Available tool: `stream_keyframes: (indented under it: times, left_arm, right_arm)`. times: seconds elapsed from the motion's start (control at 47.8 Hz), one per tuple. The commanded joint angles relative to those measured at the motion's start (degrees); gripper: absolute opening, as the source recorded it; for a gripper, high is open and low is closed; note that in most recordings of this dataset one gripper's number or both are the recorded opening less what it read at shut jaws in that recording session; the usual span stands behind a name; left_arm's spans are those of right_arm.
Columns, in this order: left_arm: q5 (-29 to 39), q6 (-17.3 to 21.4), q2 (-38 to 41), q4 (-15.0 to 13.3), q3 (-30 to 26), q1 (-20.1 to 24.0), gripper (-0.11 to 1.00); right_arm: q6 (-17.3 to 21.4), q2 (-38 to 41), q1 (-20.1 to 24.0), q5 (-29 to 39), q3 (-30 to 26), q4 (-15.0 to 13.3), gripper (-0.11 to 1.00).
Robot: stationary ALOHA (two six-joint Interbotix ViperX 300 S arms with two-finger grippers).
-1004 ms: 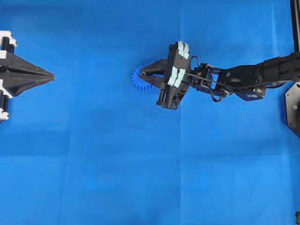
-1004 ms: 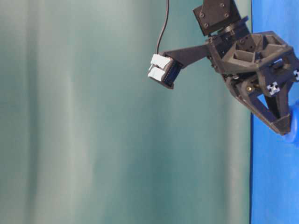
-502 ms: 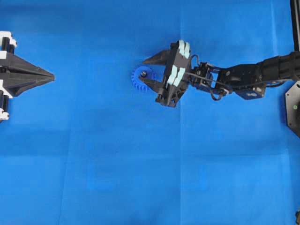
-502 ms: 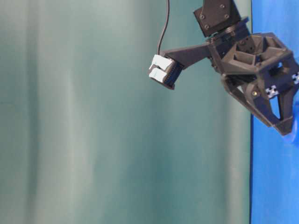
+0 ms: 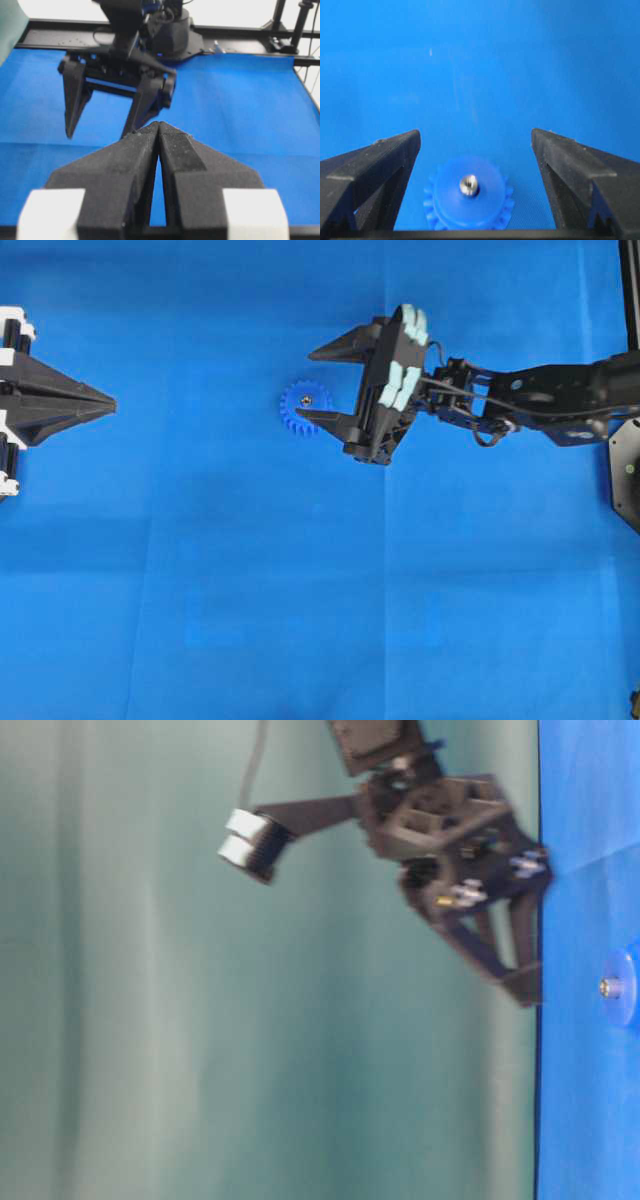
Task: Insert the shaft placed at a random location into the center hole of the small gear at another random location.
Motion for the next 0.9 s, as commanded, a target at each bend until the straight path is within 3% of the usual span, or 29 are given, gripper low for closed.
stream_keyframes:
  times: [0.0, 0.293, 0.627, 0.878]
  left_arm:
    - [-0.3, 0.1, 0.2, 0.0, -0.6, 0.1, 0.00]
    - [-0.3, 0.0, 0.2, 0.0, -0.5, 0.1, 0.00]
    - [-0.3, 0.0, 0.2, 0.0, -0.5, 0.1, 0.00]
    - [-0.2, -0.5, 0.2, 0.0, -0.4, 0.1, 0.00]
  right_arm:
    - [-0.2, -3.5, 0.2, 0.7, -0.4, -0.3, 0.83]
    - [-1.3, -10.5, 0.2, 4.6, -0.3, -0.6, 0.83]
    - [-1.4, -10.8, 0.4, 6.1, 0.1, -0.6, 0.83]
    - [-1.2, -15.6, 0.4, 6.5, 5.6, -0.4, 0.83]
